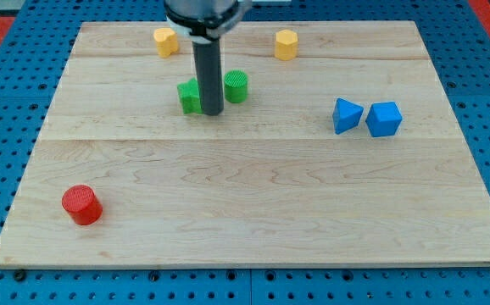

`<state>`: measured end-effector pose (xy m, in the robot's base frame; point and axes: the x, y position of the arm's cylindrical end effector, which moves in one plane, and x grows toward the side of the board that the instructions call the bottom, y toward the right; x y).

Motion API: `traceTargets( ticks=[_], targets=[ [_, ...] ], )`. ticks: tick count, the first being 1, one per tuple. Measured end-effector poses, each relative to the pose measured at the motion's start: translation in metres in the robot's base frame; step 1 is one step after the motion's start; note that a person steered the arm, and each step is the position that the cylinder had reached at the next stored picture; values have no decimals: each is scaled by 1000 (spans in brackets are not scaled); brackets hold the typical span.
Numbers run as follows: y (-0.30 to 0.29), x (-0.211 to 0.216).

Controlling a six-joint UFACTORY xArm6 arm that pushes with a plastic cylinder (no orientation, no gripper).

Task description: Push the green circle above the blue cube

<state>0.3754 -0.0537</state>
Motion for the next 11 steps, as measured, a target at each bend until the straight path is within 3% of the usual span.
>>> traceTargets(
  ticks=[2,4,6,8,9,11],
  targets=[
    [111,-41],
    [20,-44],
    [111,-78],
    [136,-75],
    [200,-75],
    [260,-84]
  ],
)
